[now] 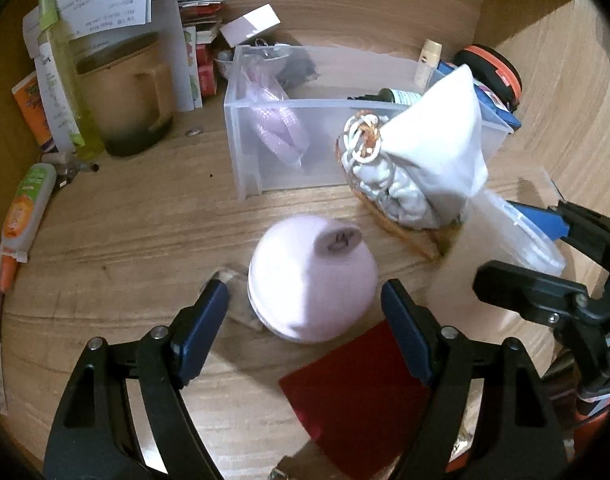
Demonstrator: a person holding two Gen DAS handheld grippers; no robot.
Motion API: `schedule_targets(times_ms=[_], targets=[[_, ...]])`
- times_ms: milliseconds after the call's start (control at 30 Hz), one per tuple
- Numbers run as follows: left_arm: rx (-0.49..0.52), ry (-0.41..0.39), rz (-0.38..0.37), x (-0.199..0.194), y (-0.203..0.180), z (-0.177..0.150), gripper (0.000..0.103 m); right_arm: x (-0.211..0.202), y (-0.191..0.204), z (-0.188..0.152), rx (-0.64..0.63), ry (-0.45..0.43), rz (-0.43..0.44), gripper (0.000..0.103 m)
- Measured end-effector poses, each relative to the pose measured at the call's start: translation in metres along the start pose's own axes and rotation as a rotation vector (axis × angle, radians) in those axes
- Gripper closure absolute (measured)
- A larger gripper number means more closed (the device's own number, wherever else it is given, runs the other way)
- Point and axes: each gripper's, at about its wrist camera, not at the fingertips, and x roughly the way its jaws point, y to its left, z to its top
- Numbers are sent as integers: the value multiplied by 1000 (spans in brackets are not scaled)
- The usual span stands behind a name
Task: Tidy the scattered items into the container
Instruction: 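Grasp the pink round container with the left gripper while the right grasps the large round tub, then carry the pink container and tub into the clear box and open both grippers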
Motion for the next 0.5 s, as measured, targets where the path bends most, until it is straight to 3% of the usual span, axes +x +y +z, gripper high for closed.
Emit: schedule_targets(times_ms=[100, 200, 500], targets=[[-14, -11, 10, 2, 1, 3, 24, -2, -5, 3, 19, -10, 5, 36], [-16, -20, -20, 2, -1, 5, 38, -9, -8, 6, 24, -28, 10, 36], [-25, -51, 0, -1, -4, 15, 38, -31, -17, 18, 25, -92, 6, 36]])
